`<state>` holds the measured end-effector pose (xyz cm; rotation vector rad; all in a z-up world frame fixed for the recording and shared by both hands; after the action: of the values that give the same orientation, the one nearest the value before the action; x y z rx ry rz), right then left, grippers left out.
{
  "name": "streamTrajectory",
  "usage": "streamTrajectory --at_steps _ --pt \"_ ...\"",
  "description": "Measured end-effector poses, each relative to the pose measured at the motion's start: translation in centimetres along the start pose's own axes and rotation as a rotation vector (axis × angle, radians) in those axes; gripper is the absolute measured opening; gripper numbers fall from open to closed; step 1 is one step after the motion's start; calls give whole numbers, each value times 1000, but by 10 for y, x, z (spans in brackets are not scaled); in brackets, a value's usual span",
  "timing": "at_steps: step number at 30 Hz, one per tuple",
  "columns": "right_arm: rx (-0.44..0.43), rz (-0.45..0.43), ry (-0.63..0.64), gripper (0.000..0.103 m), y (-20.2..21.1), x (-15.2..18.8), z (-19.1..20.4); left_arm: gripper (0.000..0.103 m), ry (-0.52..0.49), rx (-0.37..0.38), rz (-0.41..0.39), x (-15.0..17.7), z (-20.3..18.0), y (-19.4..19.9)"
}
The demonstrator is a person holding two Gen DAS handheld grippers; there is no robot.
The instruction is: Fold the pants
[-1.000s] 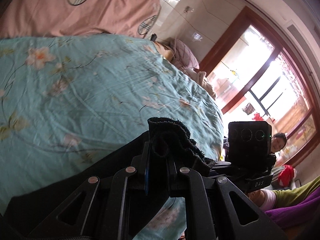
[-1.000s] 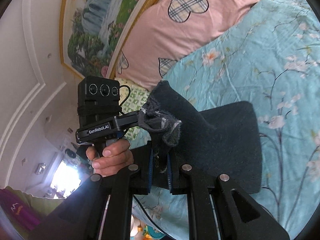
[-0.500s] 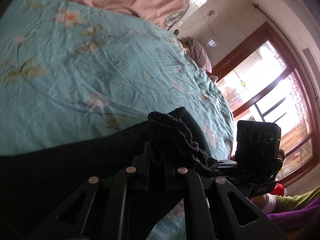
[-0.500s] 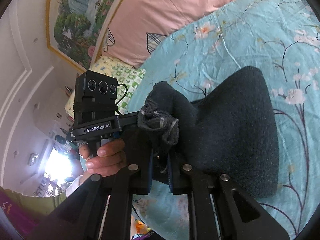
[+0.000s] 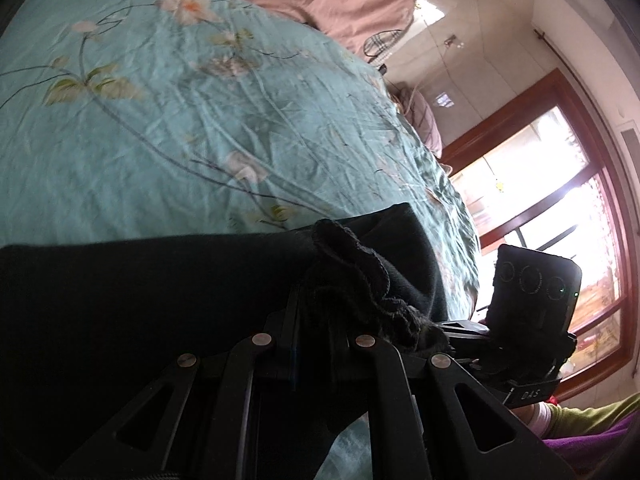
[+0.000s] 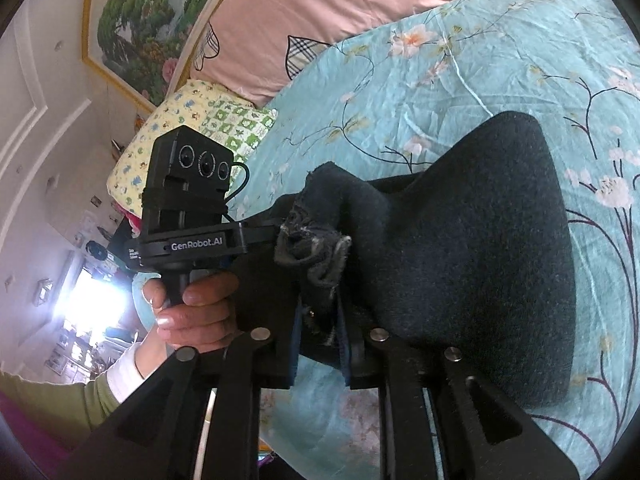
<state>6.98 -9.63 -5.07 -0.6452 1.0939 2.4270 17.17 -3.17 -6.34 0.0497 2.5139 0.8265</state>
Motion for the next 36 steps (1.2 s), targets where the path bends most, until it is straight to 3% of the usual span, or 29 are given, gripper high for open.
streamTrajectory --at_steps 9,22,36 --pt "-7 17 31 37 -6 0 9 8 55 -66 -58 11 9 20" --pt "-59 35 43 39 -9 3 23 13 130 -150 -170 37 9 61" --pt "-104 24 118 45 -6 -9 55 18 310 -274 -376 95 21 142"
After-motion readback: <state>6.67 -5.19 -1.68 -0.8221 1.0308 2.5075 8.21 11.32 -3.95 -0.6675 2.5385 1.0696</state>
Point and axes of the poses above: each gripper's, at about its wrist camera, not at the fingertips, and y roughly against the way its jaws point, z to its left, x to its underside, the point moved 4 cm from there along -y, roughly the way its jaws point, and after that the axes turned 5 degrees about x, right-handed, at the moved point
